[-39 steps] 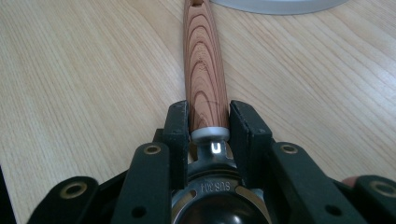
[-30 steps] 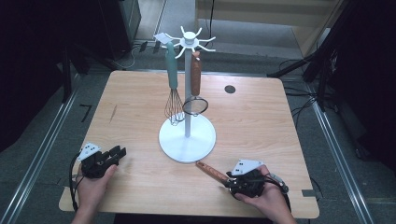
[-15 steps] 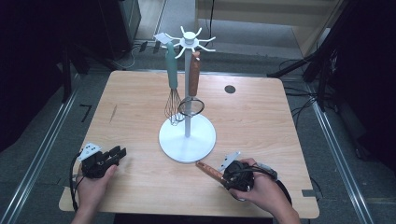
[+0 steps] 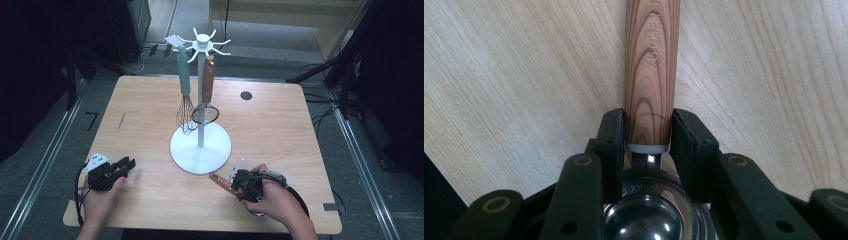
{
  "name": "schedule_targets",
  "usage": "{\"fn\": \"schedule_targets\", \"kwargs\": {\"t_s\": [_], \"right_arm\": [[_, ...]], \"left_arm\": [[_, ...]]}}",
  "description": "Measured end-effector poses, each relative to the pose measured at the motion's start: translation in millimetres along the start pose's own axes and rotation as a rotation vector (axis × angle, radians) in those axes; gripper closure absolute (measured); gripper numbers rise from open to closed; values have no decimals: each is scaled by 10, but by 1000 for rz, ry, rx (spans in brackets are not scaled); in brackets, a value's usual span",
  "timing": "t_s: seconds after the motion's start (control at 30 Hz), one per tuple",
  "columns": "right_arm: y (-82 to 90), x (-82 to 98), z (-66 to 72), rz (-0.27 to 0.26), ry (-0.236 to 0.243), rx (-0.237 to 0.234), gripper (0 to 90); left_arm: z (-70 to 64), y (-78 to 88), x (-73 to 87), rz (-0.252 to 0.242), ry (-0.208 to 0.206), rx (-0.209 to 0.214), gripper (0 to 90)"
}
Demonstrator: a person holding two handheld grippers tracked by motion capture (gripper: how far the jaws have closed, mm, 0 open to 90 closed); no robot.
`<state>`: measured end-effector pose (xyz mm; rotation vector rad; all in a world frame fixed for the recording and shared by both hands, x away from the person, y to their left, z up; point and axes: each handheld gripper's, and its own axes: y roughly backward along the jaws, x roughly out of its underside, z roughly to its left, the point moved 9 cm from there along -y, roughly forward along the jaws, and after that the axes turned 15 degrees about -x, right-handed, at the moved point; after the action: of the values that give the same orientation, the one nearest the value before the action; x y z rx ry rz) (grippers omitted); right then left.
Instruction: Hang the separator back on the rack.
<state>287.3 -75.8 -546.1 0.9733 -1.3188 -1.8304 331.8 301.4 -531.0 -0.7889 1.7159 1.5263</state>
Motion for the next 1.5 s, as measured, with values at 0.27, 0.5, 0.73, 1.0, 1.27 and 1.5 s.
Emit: {"fn": "schedule_targets", "kwargs": {"t_s": [0.27, 0.5, 0.73, 1.0, 1.27, 1.5], "right_arm": [[-38, 10, -3, 42, -8, -10, 701], [-36, -3, -30, 64, -34, -30, 713], [-42, 2, 15, 9, -45, -36, 715], [77, 71, 4, -107, -50, -61, 716], [266, 36, -4, -282, -45, -60, 716], [473, -67, -43, -455, -36, -34, 716]], "left_arm": [[-4, -4, 2, 1, 1, 0, 676], [-8, -1, 4, 2, 1, 3, 677], [-2, -2, 12, 9, -7, 2, 679], [11, -4, -5, -9, -1, -12, 636], [104, -22, -10, 4, 23, -97, 364], [176, -36, 10, 50, 37, -149, 135]]}}
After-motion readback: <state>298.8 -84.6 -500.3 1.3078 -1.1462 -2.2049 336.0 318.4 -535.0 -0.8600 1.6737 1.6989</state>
